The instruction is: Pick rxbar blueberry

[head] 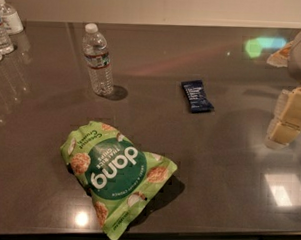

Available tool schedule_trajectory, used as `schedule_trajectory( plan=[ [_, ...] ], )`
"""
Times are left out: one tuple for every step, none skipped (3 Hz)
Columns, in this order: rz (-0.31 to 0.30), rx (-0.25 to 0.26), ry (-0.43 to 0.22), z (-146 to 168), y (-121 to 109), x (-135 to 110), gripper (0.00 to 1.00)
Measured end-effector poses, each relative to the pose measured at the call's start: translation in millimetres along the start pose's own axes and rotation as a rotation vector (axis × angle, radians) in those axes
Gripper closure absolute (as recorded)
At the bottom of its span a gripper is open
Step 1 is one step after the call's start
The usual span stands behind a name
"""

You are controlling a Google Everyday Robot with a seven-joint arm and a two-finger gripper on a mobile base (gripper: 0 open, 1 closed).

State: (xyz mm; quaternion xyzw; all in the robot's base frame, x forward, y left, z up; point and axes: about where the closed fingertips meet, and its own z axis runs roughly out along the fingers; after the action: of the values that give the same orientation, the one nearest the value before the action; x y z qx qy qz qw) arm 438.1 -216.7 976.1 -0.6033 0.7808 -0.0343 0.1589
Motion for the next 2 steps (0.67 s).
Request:
schedule_trajectory(
  plan=[
    [0.0,0.0,0.0,0.0,0.0,0.0,0.0],
    [0.01,0.0,-0.019,0.4,-2.3,-1.7,0.0]
  ],
)
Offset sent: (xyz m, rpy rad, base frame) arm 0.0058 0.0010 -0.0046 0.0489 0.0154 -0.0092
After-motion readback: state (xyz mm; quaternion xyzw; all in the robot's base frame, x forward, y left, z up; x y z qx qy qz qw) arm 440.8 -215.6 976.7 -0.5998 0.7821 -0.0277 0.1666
